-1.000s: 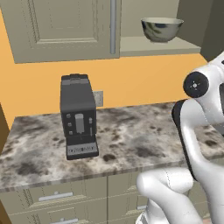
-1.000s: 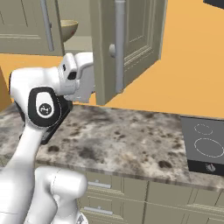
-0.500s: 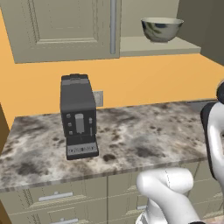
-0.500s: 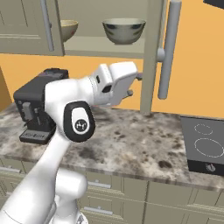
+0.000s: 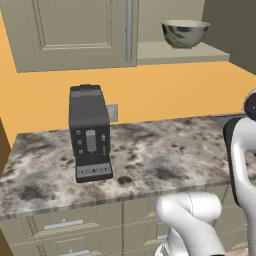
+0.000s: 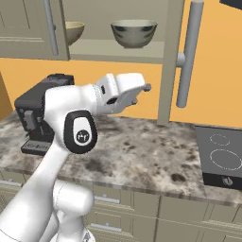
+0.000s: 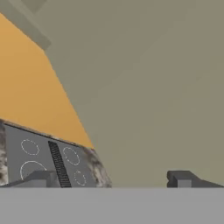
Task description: Move the bowls from the cabinet to the plates on the dining table.
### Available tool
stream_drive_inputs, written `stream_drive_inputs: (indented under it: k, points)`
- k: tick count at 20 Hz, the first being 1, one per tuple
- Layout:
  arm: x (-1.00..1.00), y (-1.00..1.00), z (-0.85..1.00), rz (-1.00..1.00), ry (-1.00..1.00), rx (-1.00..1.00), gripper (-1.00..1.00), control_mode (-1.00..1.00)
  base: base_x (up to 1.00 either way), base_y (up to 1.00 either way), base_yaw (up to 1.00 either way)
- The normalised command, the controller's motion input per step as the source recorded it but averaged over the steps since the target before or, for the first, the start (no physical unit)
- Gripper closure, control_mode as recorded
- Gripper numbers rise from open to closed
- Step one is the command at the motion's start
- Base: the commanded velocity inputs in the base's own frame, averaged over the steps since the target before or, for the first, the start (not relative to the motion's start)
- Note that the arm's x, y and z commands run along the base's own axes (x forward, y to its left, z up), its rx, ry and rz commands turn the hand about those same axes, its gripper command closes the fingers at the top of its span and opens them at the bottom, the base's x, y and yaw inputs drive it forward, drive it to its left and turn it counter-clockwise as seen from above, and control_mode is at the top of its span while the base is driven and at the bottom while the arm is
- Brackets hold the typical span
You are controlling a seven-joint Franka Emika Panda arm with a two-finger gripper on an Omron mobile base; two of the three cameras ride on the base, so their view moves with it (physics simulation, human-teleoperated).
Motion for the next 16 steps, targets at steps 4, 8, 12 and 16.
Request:
stream_drive_inputs:
  k: [4, 8, 12, 16]
  points:
    - [0.0, 0.48, 0.16, 0.08, 0.0, 0.3, -1.0, -1.0, 0.0, 0.0, 0.0]
    - [0.02, 0.32, 0.23, 0.13, 0.0, 0.35, -1.0, -1.0, 0.0, 0.0, 0.0]
    - [0.0, 0.39, 0.26, 0.14, -0.02, 0.33, -1.0, -1.0, 0.0, 0.0, 0.0]
    - [0.0, 0.37, 0.21, 0.14, -0.02, 0.3, -1.0, -1.0, 0.0, 0.0, 0.0]
